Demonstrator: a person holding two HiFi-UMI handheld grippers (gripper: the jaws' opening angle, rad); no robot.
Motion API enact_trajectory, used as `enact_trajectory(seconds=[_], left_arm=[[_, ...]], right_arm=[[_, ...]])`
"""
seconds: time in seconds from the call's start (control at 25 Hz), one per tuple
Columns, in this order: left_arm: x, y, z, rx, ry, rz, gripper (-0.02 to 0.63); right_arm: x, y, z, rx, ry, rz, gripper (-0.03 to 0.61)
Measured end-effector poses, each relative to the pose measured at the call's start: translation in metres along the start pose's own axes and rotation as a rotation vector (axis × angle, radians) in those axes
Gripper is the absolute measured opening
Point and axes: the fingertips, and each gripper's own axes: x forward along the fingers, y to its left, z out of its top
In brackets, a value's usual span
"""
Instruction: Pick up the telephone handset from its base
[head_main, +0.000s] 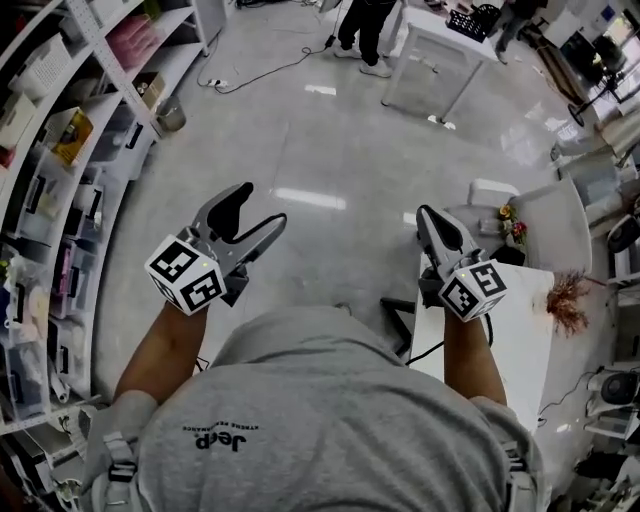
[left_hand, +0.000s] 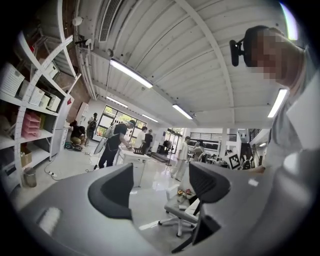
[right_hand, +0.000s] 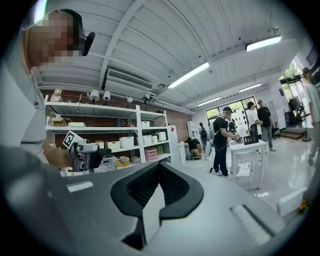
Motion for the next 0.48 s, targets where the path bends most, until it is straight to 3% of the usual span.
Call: enact_trajectory(seconds=[0.24, 0.48], left_arm=[[0.072, 0.020, 0.016, 0.004, -0.007, 0.052, 0.379], [0.119, 0.048, 0.022, 0.019, 0.025, -0.029, 0.379]], right_arm=[[0.047, -0.064, 0.013, 0.000, 0.003, 0.079, 0.005], [0.065, -0.098, 0.006, 0.016, 0.008, -0.007, 0.003]])
